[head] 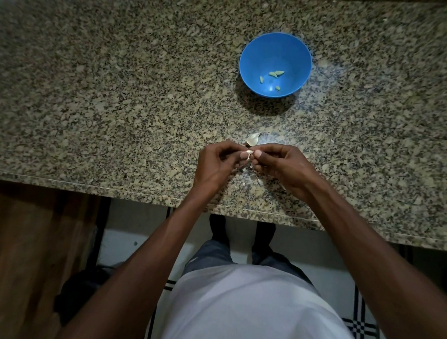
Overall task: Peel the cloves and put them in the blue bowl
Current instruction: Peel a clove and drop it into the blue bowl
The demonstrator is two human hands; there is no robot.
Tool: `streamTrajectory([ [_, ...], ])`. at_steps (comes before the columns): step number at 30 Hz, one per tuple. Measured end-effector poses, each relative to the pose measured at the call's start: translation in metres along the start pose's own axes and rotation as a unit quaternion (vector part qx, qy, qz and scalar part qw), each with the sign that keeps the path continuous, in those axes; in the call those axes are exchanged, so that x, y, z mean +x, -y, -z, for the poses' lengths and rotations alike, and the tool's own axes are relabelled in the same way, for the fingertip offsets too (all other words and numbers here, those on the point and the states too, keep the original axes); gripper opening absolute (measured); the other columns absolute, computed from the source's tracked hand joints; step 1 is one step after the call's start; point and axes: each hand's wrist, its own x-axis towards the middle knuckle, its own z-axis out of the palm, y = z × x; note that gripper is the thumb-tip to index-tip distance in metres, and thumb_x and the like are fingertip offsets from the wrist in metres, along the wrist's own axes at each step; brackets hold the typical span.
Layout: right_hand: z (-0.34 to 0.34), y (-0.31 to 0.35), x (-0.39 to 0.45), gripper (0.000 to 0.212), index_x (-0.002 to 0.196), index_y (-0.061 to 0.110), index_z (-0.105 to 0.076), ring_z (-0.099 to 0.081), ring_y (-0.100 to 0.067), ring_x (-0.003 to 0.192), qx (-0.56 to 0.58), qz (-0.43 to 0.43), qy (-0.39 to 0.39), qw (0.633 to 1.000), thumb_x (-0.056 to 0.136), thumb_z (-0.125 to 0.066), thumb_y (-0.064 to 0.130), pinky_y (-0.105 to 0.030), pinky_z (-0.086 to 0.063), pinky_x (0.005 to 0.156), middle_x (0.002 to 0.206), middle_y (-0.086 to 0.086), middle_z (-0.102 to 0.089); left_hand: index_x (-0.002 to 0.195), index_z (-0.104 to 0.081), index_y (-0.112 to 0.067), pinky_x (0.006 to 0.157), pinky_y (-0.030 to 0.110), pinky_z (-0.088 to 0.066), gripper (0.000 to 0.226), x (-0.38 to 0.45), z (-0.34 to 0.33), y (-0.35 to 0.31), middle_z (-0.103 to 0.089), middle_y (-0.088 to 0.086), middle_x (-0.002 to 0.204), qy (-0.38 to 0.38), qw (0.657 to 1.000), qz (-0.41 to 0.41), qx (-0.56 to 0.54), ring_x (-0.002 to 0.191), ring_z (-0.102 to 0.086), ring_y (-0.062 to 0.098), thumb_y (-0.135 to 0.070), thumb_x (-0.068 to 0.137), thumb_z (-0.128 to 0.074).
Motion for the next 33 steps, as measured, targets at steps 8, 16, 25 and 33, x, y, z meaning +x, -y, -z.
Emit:
streamTrajectory([
  [8, -0.004, -0.001, -0.002, 0.014, 0.104, 0.006, -0.079, -0.072, -0.023, 0.088, -0.110, 0.088, -0.031, 0.990, 0.093, -0.079, 0.015, -0.039, -0.061, 0.083, 0.098, -0.015, -0.079, 0.102, -0.077, -0.010, 0.070, 0.031, -0.063, 0.010, -0.001, -0.004, 0.004, -0.075, 0.001, 0.080, -0.002, 0.998, -0.023, 0.051, 0.072, -0.073, 0.014, -0.017, 0.098, -0.070],
  [16, -0.013, -0.002, 0.000, 0.016, 0.108, 0.002, -0.076, -0.073, -0.013, 0.078, -0.129, 0.099, -0.047, 0.986, 0.099, -0.072, 0.015, -0.024, -0.059, 0.075, 0.096, -0.017, -0.078, 0.100, -0.076, -0.014, 0.080, 0.040, -0.065, 0.006, -0.001, -0.001, 0.003, -0.076, -0.002, 0.092, -0.021, 0.999, -0.021, 0.046, 0.087, -0.075, 0.014, -0.015, 0.095, -0.074],
  [25, -0.017, -0.007, 0.004, 0.012, 0.100, 0.012, -0.081, -0.077, -0.018, 0.083, -0.194, 0.115, -0.087, 0.970, 0.091, -0.081, 0.019, -0.037, -0.064, 0.081, 0.090, -0.003, -0.080, 0.100, -0.079, -0.013, 0.074, 0.028, -0.064, 0.008, 0.000, 0.002, 0.001, -0.076, -0.005, 0.089, -0.027, 0.989, -0.070, 0.124, 0.082, -0.073, 0.004, -0.015, 0.093, -0.075],
  [33, -0.013, 0.004, 0.007, 0.008, 0.097, 0.018, -0.084, -0.075, -0.010, 0.076, -0.322, 0.118, -0.058, 0.938, 0.091, -0.081, 0.021, -0.029, -0.060, 0.067, 0.082, 0.005, -0.079, 0.097, -0.079, -0.013, 0.068, 0.027, -0.064, 0.010, 0.006, 0.013, 0.003, -0.077, -0.004, 0.085, 0.027, 0.983, -0.075, 0.164, 0.075, -0.074, 0.004, -0.006, 0.094, -0.072],
])
